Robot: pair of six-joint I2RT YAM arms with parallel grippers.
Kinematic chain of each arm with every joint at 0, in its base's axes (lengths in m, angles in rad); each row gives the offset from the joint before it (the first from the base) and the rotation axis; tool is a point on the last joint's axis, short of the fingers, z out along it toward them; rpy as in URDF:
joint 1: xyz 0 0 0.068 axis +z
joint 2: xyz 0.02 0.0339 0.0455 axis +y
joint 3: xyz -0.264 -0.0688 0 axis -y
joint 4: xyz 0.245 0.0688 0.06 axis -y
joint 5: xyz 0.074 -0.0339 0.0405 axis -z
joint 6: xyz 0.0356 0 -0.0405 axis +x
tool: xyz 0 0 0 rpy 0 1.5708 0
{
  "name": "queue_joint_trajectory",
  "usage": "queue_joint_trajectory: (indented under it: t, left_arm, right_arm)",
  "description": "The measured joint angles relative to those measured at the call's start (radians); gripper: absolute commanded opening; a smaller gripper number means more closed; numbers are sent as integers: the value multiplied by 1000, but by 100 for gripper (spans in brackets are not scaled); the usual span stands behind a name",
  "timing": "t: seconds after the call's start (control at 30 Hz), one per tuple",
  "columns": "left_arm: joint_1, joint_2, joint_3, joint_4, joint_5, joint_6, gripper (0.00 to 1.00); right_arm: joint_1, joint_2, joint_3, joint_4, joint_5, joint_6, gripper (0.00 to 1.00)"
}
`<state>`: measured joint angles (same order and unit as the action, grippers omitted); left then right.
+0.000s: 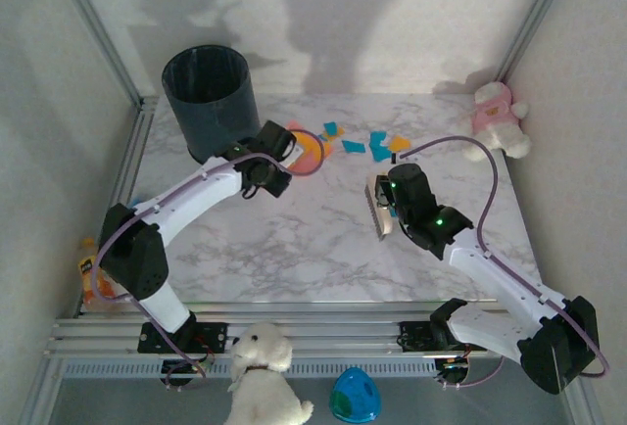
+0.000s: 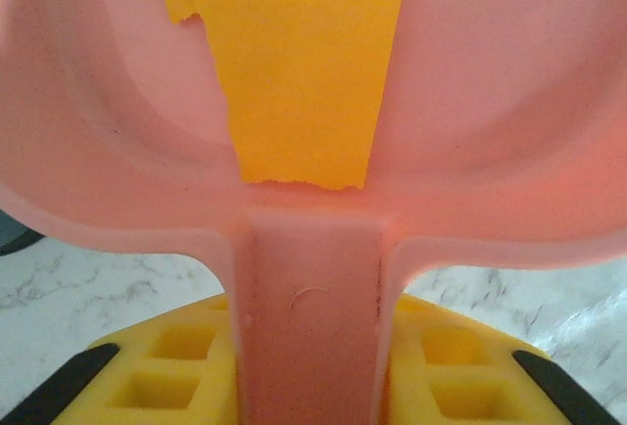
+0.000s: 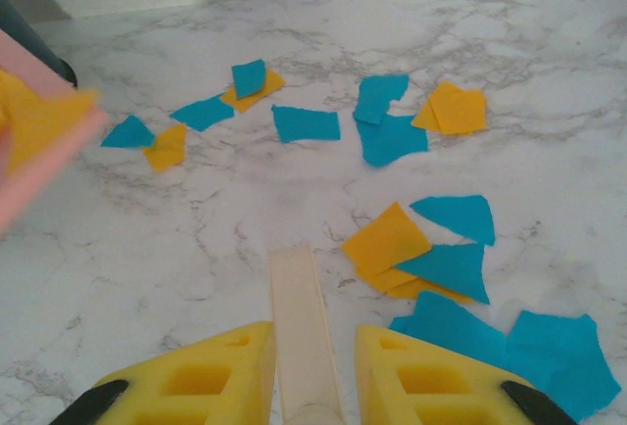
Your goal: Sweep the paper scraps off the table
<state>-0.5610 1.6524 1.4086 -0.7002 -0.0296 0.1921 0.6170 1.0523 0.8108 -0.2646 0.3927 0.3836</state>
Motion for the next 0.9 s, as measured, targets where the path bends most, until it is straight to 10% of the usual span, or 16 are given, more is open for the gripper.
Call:
queue_joint_trajectory:
  t: [0.9]
  left_arm:
    - [274, -13, 298, 172, 418, -258, 0]
  right_arm:
    - [-39, -5, -10, -18, -62, 29, 0]
